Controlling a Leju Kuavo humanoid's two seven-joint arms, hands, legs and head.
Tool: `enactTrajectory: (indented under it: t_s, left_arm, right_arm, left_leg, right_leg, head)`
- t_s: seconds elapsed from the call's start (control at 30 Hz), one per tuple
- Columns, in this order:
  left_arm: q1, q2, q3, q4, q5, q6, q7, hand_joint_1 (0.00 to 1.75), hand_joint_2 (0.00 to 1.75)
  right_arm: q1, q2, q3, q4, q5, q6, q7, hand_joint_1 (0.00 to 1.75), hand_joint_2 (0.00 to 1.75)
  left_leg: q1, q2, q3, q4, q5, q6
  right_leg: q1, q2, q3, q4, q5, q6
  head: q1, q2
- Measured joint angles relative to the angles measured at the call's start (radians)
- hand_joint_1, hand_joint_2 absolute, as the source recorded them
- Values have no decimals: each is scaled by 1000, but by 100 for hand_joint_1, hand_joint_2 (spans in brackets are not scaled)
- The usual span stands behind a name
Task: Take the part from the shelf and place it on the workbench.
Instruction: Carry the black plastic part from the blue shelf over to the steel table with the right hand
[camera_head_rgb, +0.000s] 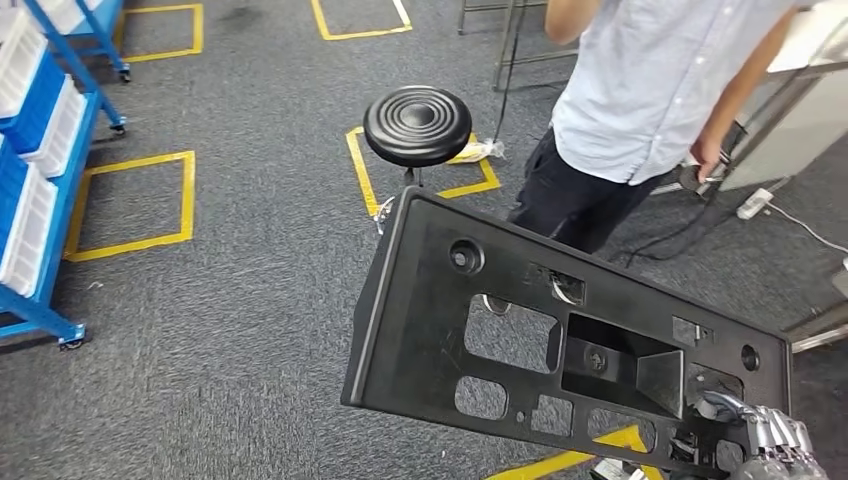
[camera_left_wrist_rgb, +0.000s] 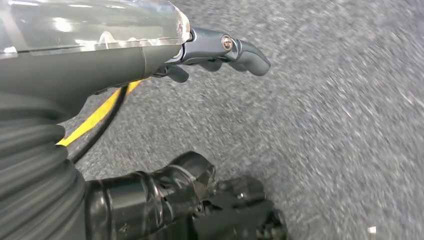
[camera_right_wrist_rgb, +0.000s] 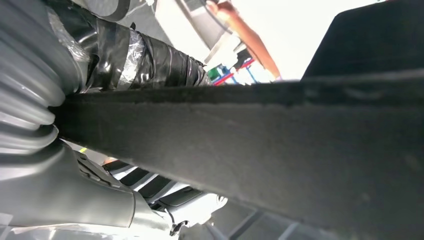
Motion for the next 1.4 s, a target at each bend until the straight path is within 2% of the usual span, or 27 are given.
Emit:
enactTrajectory:
  t_s: [0.07,0.1,0.17,0.23,0.3,0.37,0.4,0.47,0.53,0.57,0.6,0.63,0.67,0.73,0.8,0.87,0.9,0.97,1.03,1.07,1.1,1.13,1.17,1.23,1.3,1.33,1.4]
  left_arm:
    - [2,0,0,0,2,-7,-2,0,175]
    - [2,1,0,0,3,-10,-3,0,175]
    - [0,1,0,0,5,-17,-7,0,175]
    - [0,0,1,0,6,-24,-11,0,175]
    - [0,0,1,0,8,-29,-14,0,175]
    - [-3,0,1,0,8,-34,-16,0,175]
    - [-4,1,2,0,8,-37,-17,0,175]
    - [-5,1,2,0,8,-41,-18,0,175]
    - [-2,1,2,0,8,-41,-18,0,175]
    - [1,2,3,0,8,-41,-18,0,175]
    - [3,2,3,0,9,-42,-18,0,175]
    - [4,3,3,0,9,-42,-18,0,175]
    - [4,4,4,0,9,-43,-19,0,175]
    - [3,5,4,0,10,-45,-19,0,175]
    - [1,6,4,0,10,-47,-21,0,175]
    - [-1,6,5,0,10,-49,-23,0,175]
    - [-1,6,5,0,10,-51,-24,0,175]
    - [-1,5,5,0,9,-54,-26,0,175]
    - [0,5,5,0,8,-57,-27,0,175]
    - [2,6,5,0,8,-58,-28,0,175]
    - [3,6,5,0,8,-59,-28,0,175]
    - [3,7,5,0,8,-59,-29,0,175]
    - [2,7,5,0,8,-59,-30,0,175]
    - [1,6,5,0,9,-59,-34,0,175]
    - [1,6,5,0,9,-59,-37,0,175]
    - [1,6,5,0,9,-59,-38,0,175]
    - [-2,6,5,0,9,-58,-39,0,175]
  right_arm:
    - [0,0,0,4,0,0,1,175,175]
    - [0,0,0,6,0,0,2,175,175]
    - [1,0,0,8,1,0,4,175,175]
    - [-1,0,0,8,2,0,4,175,175]
    - [-1,0,0,8,4,0,5,175,175]
    - [3,0,0,8,5,0,6,175,175]
    - [4,0,0,8,5,0,6,175,175]
    - [5,0,0,8,6,-1,7,175,175]
    - [3,0,0,9,6,-1,7,175,175]
    - [4,0,0,9,6,-1,7,175,175]
    - [4,0,0,10,6,-1,7,175,175]
    - [4,0,0,11,6,-1,7,175,175]
    - [4,0,0,12,6,-1,7,175,175]
    - [4,-1,0,14,6,-1,7,175,175]
    - [3,-1,0,14,8,-1,10,175,175]
    - [4,-2,0,14,10,-1,13,175,175]
    - [6,-2,0,14,11,-1,15,175,175]
    - [5,-3,0,13,13,-1,17,175,175]
    - [2,-4,0,13,15,-1,18,175,175]
    - [2,-5,0,13,16,-1,19,175,175]
    - [3,-5,0,14,17,-1,19,175,175]
    - [3,-6,0,14,17,-1,20,175,175]
    - [3,-8,0,14,19,-1,21,175,175]
    - [3,-10,0,13,28,-1,22,175,175]
    - [3,-12,0,11,36,-1,22,175,175]
    - [4,-12,0,11,39,-1,23,175,175]
    - [7,-14,0,9,41,-1,25,175,175]
  left_leg:
    - [-2,29,1,1,-3,2]
    - [-2,43,2,1,-5,2]
    - [-2,66,8,1,-11,0]
    - [-6,85,18,2,-18,-8]
    - [-10,103,24,0,-23,-17]
    - [-12,118,29,-3,-28,-27]
    - [-12,109,30,4,-36,-32]
    - [-9,65,4,67,-78,-40]
    - [-8,29,-57,194,-137,-43]
    - [-7,23,-85,247,-152,-44]
    - [-7,21,-101,270,-148,-45]
    - [-6,19,-99,257,-123,-46]
    - [-5,15,-82,209,-86,-45]
    - [-1,-22,-34,85,-26,-41]
    - [0,-55,-11,27,-12,-34]
    - [-2,-45,-9,23,-10,-22]
    - [-2,-34,-7,19,-7,-15]
    - [1,-11,-4,10,-1,-2]
    - [-1,14,-4,8,-1,4]
    - [-2,27,-4,8,-2,5]
    - [-3,41,-3,9,-4,6]
    - [-4,53,-2,9,-6,6]
    - [-4,65,1,9,-8,5]
    - [-7,85,9,9,-14,0]
    - [-11,103,15,9,-20,-8]
    - [-13,113,17,8,-22,-13]
    - [-14,125,25,6,-27,-22]
  right_leg:
    - [-2,-19,-53,107,-38,6]
    - [-3,-22,-58,116,-30,7]
    - [-2,-38,-11,26,32,3]
    - [7,-82,56,-102,79,-7]
    - [18,-104,78,-152,84,-18]
    - [15,-84,76,-158,86,-27]
    - [11,-72,79,-164,89,-33]
    - [3,-53,84,-174,94,-45]
    - [3,-32,84,-174,95,-51]
    - [3,-19,84,-173,94,-52]
    - [3,-4,85,-171,94,-52]
    - [3,10,85,-168,93,-52]
    - [2,24,85,-165,92,-50]
    - [2,49,81,-154,87,-43]
    - [3,69,72,-146,86,-31]
    - [0,87,65,-147,90,-19]
    - [-1,80,63,-144,89,-14]
    - [1,33,40,-95,57,-5]
    - [1,-13,-15,22,-3,3]
    - [-1,-19,-42,78,-25,5]
    - [-2,-21,-57,108,-29,7]
    - [-2,-24,-53,102,-14,6]
    - [-1,-29,-30,58,15,4]
    - [8,-68,42,-75,70,-9]
    - [20,-100,79,-150,85,-22]
    - [24,-99,79,-155,81,-26]
    - [20,-75,80,-163,86,-33]
  head:
    - [0,0]
    - [0,0]
    - [0,0]
    - [0,0]
    - [-1,0]
    - [-1,0]
    - [-1,0]
    - [-2,0]
    - [-2,0]
    - [-2,0]
    - [-2,0]
    - [-2,0]
    - [-2,0]
    - [-2,0]
    - [-1,0]
    - [-1,0]
    - [-1,0]
    - [0,0]
    - [1,0]
    - [1,0]
    - [1,0]
    - [1,0]
    - [1,0]
    - [1,0]
    - [1,0]
    - [0,0]
    - [0,0]
